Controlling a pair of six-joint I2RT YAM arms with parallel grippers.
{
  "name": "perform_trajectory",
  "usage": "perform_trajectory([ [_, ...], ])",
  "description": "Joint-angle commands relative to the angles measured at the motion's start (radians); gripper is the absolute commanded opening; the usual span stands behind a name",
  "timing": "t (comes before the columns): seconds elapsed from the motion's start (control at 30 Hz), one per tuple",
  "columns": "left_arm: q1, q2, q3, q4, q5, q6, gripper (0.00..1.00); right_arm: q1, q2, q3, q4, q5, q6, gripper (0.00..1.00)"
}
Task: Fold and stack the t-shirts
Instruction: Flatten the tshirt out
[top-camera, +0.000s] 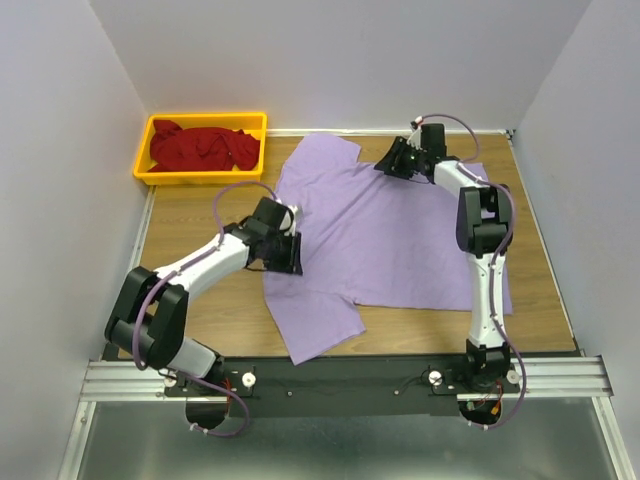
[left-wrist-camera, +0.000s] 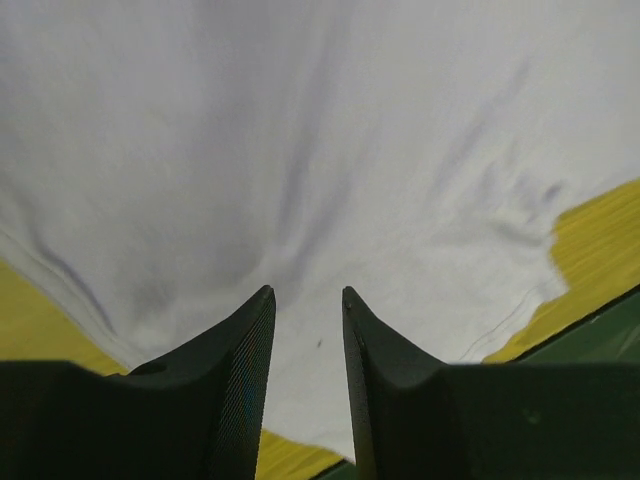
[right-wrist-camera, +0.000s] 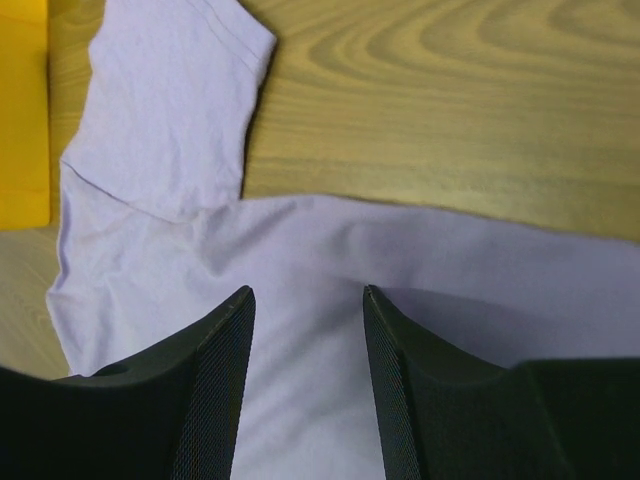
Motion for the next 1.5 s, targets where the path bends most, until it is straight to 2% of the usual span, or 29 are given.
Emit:
perform_trajectory([
  [0.0,0.075,-0.028,0.203,0.049,-0.114,-0.026,0.41,-0.019,-0.119,-0.076,-0.029,0.071,-0.059,0.55],
  [0.13,0.141,0.074,0.358,0.169,-0.162,-0.037,0.41,-0.065,-0.199,-0.176,-0.029,0.091,-0.043,0.55],
  [0.17,0.158,0.148,0.434,0.193,-0.173,-0.031,0.41,-0.088,-0.232,-0.228,-0.029,0.109,-0.027,0.55],
  [0.47,0.18,0.573,0.862,0.2,-0.202,0.03,0.4,-0.166,-0.362,-0.42,-0.029,0.16,-0.012,0.55],
  [0.6,0.192,0.732,1.036,0.203,-0.239,0.05,0.36,-0.168,-0.391,-0.474,-0.031,0.167,-0.015,0.55],
  [0.8,0.21,0.874,1.179,0.16,-0.298,0.086,0.34,-0.18,-0.388,-0.485,-0.029,0.168,-0.021,0.55],
  [0.93,0.216,0.915,1.19,0.148,-0.348,0.106,0.34,-0.189,-0.385,-0.494,-0.029,0.146,-0.016,0.55],
  [1.1,0.218,1.006,1.275,0.07,-0.349,0.121,0.33,-0.191,-0.379,-0.503,-0.029,0.143,-0.016,0.55],
  [1.33,0.216,1.053,1.309,0.019,-0.339,0.121,0.3,-0.197,-0.372,-0.509,-0.029,0.152,-0.016,0.55],
  [1.47,0.216,1.089,1.349,-0.05,-0.342,0.081,0.27,-0.21,-0.375,-0.515,-0.029,0.212,-0.023,0.56],
])
